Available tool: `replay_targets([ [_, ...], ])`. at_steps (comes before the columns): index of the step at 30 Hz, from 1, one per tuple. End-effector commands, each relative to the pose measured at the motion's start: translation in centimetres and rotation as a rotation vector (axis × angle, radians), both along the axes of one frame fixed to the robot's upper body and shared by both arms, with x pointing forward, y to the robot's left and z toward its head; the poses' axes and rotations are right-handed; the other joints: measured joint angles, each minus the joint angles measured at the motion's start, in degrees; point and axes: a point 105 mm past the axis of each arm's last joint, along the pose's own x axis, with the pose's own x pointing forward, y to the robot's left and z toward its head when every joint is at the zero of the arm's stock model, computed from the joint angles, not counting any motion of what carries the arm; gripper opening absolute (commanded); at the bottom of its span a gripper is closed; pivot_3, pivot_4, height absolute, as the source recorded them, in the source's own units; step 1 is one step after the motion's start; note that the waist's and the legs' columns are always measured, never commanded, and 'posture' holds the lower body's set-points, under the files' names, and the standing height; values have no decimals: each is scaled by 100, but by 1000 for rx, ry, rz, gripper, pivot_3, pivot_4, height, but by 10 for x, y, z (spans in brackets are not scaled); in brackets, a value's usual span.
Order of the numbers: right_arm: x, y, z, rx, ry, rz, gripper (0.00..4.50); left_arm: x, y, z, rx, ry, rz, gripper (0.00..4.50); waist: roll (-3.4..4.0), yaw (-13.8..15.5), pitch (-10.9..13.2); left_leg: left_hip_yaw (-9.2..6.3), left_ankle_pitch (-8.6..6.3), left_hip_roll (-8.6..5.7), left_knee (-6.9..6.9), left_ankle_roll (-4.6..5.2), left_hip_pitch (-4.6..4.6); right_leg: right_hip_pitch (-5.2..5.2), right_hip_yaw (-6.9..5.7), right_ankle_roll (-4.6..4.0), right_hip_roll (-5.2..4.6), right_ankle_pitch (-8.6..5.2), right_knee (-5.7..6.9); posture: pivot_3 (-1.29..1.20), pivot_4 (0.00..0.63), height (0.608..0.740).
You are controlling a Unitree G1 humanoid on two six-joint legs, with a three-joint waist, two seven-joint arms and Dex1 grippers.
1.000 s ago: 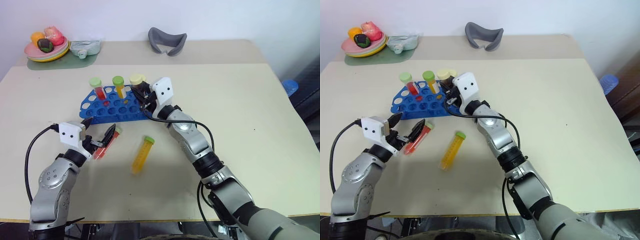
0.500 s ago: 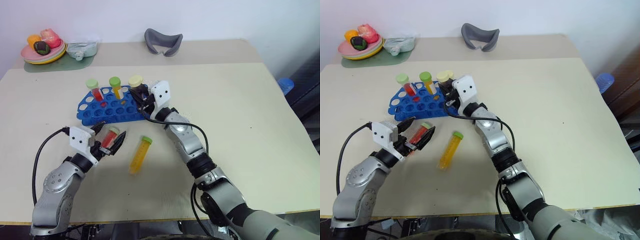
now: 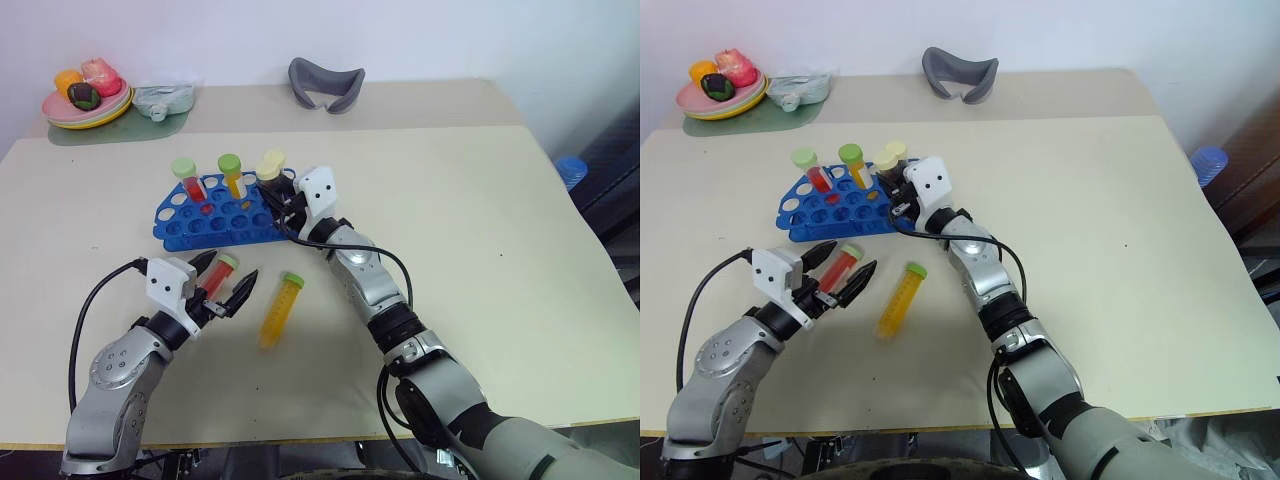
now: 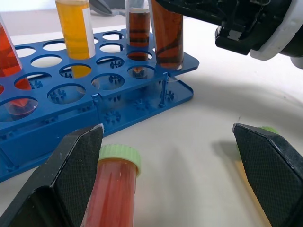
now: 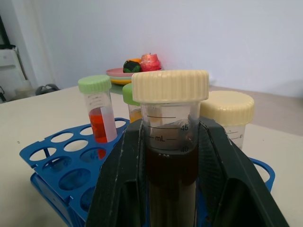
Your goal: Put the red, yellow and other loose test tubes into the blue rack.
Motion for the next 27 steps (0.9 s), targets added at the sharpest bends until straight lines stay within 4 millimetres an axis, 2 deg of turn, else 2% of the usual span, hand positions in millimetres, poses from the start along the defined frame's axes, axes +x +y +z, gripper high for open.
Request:
replay_targets([
  [1, -7, 8, 17, 57, -36, 53, 1882, -3, -5, 11, 4, -45, -21, 4500, 0, -1, 0, 0, 0, 0, 0, 0, 0, 0, 0, 0, 0, 0, 0, 0, 150, 740],
  [2, -8, 6, 20, 61, -50, 47, 2214, -3, -5, 11, 3, -45, -20, 4500, 0, -1, 0, 0, 0, 0, 0, 0, 0, 0, 0, 0, 0, 0, 0, 0, 150, 740],
  [6, -9, -6, 37, 84, -117, -1, 4197, -3, -2, 12, 0, -48, -14, 4500, 1, 6, 0, 0, 0, 0, 0, 0, 0, 0, 0, 0, 0, 0, 0, 0, 150, 740],
  [12, -19, -43, 59, 87, -171, -19, 4197, -5, -2, 27, -2, -70, -9, 4500, 0, 19, 0, 0, 0, 0, 0, 0, -3, 0, 0, 0, -2, 0, -1, 0, 150, 740],
  [16, -33, -69, 63, 10, -172, 24, 4197, -5, -4, 35, 25, -70, -21, 4500, 0, 21, 0, -1, 0, -1, 0, 0, -3, 2, 0, 0, -2, 0, -2, 0, 150, 740],
  [20, -53, -93, 46, -204, -160, 104, 4197, -1, -10, 47, 53, -42, -57, 4500, 0, 29, 1, -3, 0, -1, 0, 1, -2, 4, -1, 0, 0, -1, -2, 0, 150, 740],
  [23, -70, -112, 29, -362, -141, 163, 4197, 0, -23, 55, 99, 27, -142, 4500, -2, 20, 3, -5, -1, -3, 2, 2, -1, 8, -1, 1, -1, -1, -4, 0, 150, 740],
  [27, -83, -129, 16, -478, -105, 208, 4197, 5, -33, 64, 191, 135, -191, 4500, -2, 19, 5, -3, -1, -2, 0, 3, 11, 15, 3, 2, 4, -2, -4, 0, 150, 740],
])
